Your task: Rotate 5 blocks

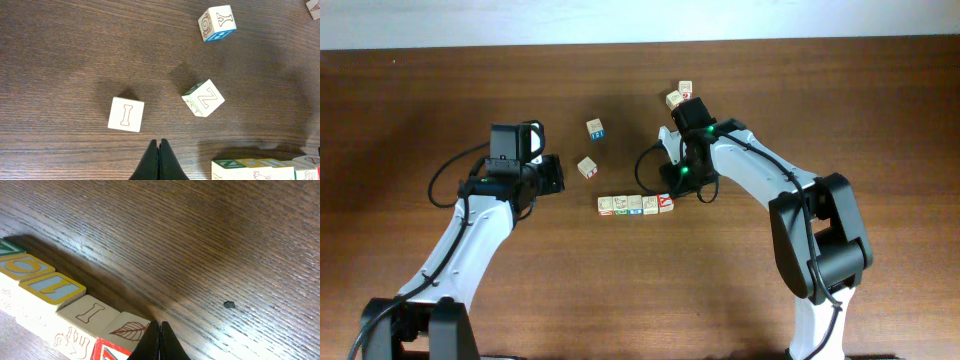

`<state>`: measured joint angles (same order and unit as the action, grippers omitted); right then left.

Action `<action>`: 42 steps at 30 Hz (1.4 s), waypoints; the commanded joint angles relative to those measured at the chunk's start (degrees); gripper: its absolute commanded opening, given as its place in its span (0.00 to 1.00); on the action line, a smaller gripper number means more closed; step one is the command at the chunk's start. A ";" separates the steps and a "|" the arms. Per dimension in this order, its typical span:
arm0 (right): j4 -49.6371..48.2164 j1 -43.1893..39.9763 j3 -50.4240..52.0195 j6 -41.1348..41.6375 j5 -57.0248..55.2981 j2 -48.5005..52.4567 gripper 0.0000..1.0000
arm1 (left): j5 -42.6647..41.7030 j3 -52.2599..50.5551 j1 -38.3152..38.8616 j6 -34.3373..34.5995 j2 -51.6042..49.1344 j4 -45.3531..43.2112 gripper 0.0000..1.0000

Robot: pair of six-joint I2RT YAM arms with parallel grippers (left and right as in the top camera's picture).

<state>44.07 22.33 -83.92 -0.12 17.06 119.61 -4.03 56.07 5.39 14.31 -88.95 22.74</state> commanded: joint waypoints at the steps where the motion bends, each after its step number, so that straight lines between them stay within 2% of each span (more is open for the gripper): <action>1: 0.15 0.20 -0.85 0.59 0.76 0.13 0.04 | 0.22 0.44 0.09 -0.66 -0.50 -0.11 0.00; 16: 3.76 -0.17 -3.69 3.61 2.67 0.00 0.04 | 0.24 0.44 0.09 -0.68 -0.50 -0.09 0.00; 19: 9.66 -2.75 -9.66 6.69 2.29 -0.79 0.04 | 0.46 0.46 0.07 -0.76 0.22 -0.09 0.00; 23: 19.71 -8.13 -15.96 6.60 3.61 -2.75 0.04 | -0.37 0.52 0.07 -1.18 3.28 1.36 0.00; 27: 24.74 -10.84 -15.08 3.54 7.21 -3.21 0.04 | -5.90 0.48 0.09 -1.18 3.19 5.14 0.00; 31: 22.27 -10.36 -10.45 3.58 8.61 -3.10 0.04 | -7.21 0.48 0.09 -1.16 1.22 8.48 0.00; 34: 17.55 -10.19 -5.97 6.93 10.21 -3.10 0.04 | -12.68 0.44 0.26 -1.16 -0.92 9.05 0.00; 36: 14.73 -10.36 -3.78 8.44 11.54 -3.10 0.04 | -15.32 0.44 1.11 -1.16 -2.80 8.31 0.00; 42: 11.19 -9.57 -2.12 7.89 12.94 -3.04 0.04 | -15.32 0.44 2.82 -2.84 -9.29 4.15 0.00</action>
<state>55.77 11.92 -86.61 7.66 28.29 117.91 -17.30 56.12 7.73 13.89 -95.07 28.14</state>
